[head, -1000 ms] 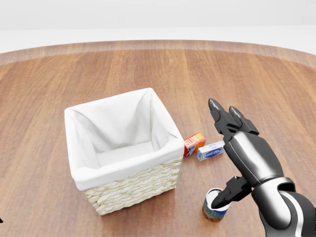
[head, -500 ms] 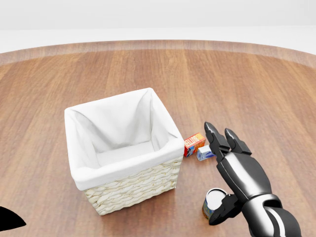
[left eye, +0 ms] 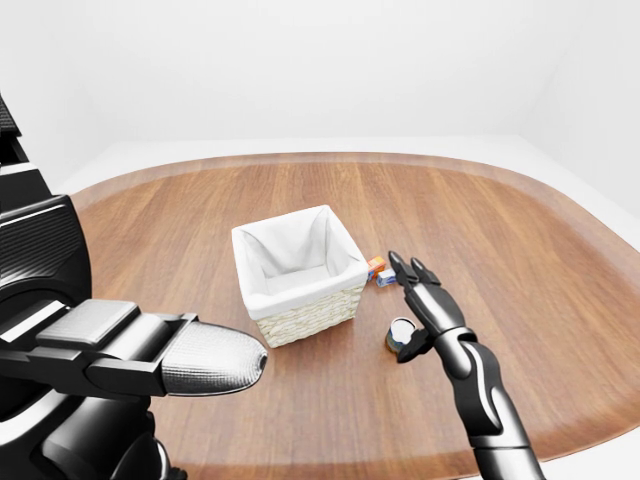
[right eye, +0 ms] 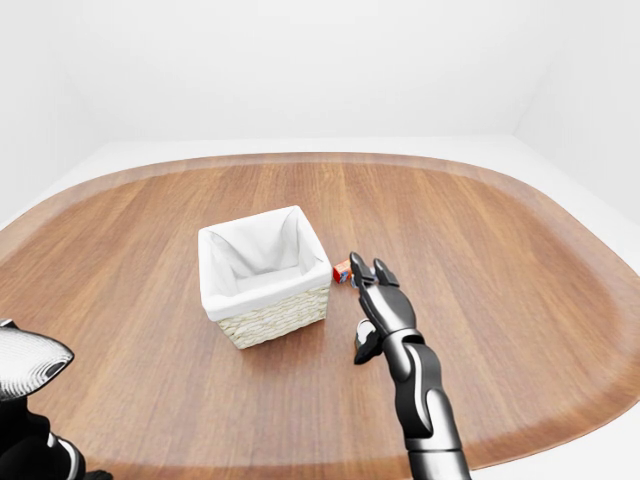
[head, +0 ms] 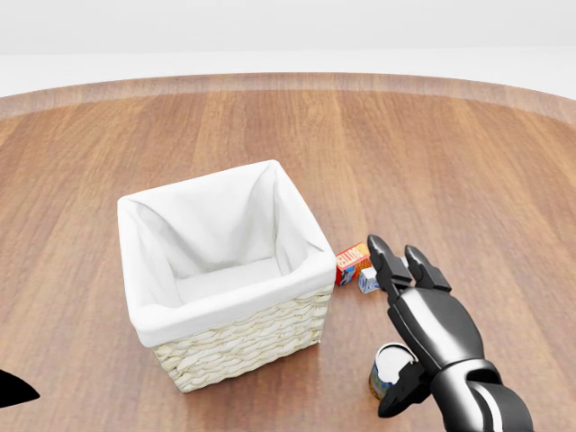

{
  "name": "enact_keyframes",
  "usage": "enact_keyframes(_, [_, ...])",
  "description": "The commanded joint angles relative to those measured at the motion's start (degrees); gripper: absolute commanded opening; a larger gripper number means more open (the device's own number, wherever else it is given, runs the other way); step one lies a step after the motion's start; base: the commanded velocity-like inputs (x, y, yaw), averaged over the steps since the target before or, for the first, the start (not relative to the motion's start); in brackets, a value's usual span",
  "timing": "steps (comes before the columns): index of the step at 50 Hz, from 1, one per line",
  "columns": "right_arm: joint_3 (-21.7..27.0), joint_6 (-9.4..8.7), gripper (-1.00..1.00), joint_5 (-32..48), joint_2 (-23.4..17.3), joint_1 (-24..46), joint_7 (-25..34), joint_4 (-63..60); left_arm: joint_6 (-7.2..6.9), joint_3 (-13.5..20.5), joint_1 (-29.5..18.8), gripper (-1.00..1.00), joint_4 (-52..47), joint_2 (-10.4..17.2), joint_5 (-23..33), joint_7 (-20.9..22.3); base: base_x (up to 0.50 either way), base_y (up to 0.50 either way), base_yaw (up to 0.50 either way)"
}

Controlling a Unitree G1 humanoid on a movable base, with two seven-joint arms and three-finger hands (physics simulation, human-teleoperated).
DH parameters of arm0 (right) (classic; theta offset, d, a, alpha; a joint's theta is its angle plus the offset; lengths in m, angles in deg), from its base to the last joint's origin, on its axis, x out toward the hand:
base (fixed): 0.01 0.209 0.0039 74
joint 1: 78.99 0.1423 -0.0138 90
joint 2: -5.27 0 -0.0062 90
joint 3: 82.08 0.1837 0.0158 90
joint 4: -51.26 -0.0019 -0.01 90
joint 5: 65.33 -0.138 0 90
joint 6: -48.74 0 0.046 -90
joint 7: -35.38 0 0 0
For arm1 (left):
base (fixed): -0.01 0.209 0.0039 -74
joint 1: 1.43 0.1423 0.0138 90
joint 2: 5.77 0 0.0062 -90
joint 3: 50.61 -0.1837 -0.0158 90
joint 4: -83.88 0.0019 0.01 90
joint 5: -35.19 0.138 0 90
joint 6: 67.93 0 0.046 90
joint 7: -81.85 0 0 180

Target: Pick up the alphabet soup and put it in the basket.

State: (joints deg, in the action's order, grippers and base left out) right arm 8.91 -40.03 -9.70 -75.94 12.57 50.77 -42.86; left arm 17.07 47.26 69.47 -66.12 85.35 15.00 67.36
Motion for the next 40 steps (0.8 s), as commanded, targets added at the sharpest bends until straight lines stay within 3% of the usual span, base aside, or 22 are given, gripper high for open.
enact_keyframes(1, [-0.8, 0.14, 1.0, 0.5, 0.2, 0.7, -1.6, 3.5, 0.0, 0.4, -0.8, 1.0, 0.0, -1.2, 1.4, 1.4, 0.0, 0.0, 0.0])
enact_keyframes(5, [-0.9, 0.02, 1.0, 0.3, 0.2, 0.4, -2.0, 3.8, 0.0, 0.3, -1.0, 1.0, 0.0, -1.1, 1.0, 0.9, 0.0, 0.0, 0.0])
enact_keyframes(7, [-1.2, 1.63, 1.0, 0.3, -0.2, -0.1, -4.3, 7.0, 0.0, -0.1, -0.7, 1.0, 0.0, -1.3, 1.4, 1.5, 0.0, 0.0, 0.0])
enact_keyframes(9, [-1.2, 1.7, 1.0, 0.3, -0.2, -0.1, -4.4, 7.1, 0.0, -0.1, -0.8, 1.0, 0.0, -1.5, 1.9, 1.8, 0.0, 0.0, 0.0])
enact_keyframes(10, [-1.3, 3.47, 1.0, 0.3, -0.7, 0.6, -7.4, 12.2, 0.0, 0.1, -0.4, 1.0, 0.0, -1.9, 2.6, 2.6, 0.0, 0.0, 0.0])
enact_keyframes(11, [-1.5, 3.78, 1.0, 0.5, -0.8, 0.6, -7.8, 13.2, 0.0, 0.0, -0.5, 1.0, 0.0, -2.1, 2.9, 2.7, 0.0, 0.0, 0.0])
enact_keyframes(23, [-0.9, 3.78, 1.0, 0.3, -1.2, 0.7, -8.0, 13.4, 0.0, -0.7, -0.1, 1.0, 0.0, -2.5, 5.0, 4.1, 0.0, 0.0, 0.0])
enact_keyframes(40, [-1.1, 3.78, 1.0, 0.5, -1.5, 1.9, -10.0, 16.5, 0.0, -0.8, 0.0, 1.0, 0.0, -1.7, 3.9, 3.3, 0.0, 0.0, 0.0])
